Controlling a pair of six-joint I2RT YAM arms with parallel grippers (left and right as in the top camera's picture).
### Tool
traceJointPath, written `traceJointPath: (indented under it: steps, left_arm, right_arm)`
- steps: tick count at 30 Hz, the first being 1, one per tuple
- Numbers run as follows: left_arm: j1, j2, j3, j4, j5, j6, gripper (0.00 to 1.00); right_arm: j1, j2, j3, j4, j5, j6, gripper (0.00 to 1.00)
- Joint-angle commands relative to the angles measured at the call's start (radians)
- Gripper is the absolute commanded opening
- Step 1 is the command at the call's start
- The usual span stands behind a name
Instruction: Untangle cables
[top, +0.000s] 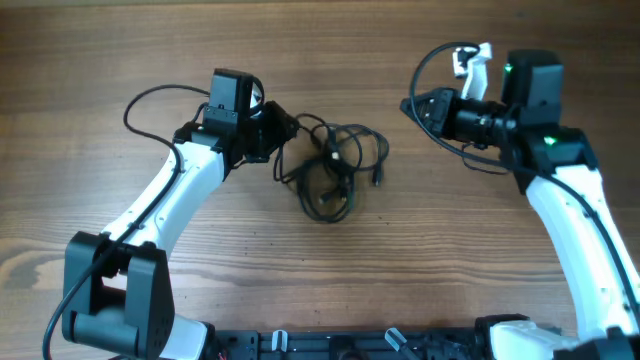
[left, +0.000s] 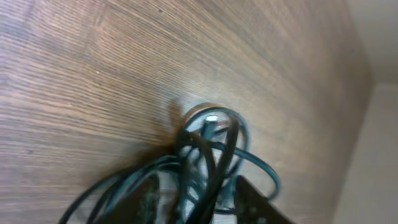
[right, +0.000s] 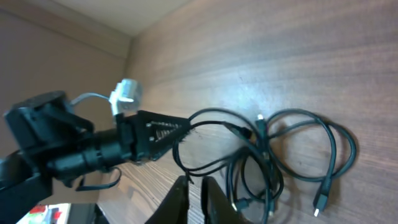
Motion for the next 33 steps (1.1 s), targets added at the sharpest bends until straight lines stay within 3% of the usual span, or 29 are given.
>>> traceJointPath:
  steps: [1,5,10,16,20,25,33]
  left_arm:
    - [0.019,-0.026,0.009,-0.016,-0.024,0.258,0.54]
    - [0.068,-0.068,0.013,-0.02,-0.012,0.258,0.59]
    - [0.102,-0.173,0.046,-0.027,-0.01,0.307,0.6]
    - [0.07,-0.241,0.051,-0.064,-0.003,0.304,0.6]
    - [-0.01,-0.192,0.051,-0.159,0.014,0.302,0.59]
    - [-0.148,-0.094,0.046,-0.172,0.014,0.296,0.55]
    - [-0.248,0.09,0.046,-0.146,-0.093,0.08,0.54]
  right_arm:
    - [0.003,0.04,0.01,-0.006,0.007,-0.024,0.2]
    - [0.003,0.06,0.01,-0.018,0.008,-0.037,0.39]
    - [0.003,0.061,0.01,-0.022,0.05,-0.043,0.51]
    - [0.003,0.061,0.01,-0.024,0.069,-0.04,0.55]
    - [0.003,0.061,0.01,-0.032,0.074,-0.039,0.56]
    - [0.003,0.061,0.01,-0.05,0.098,-0.033,0.56]
    - [0.003,0.061,0.01,-0.084,0.113,-0.019,0.56]
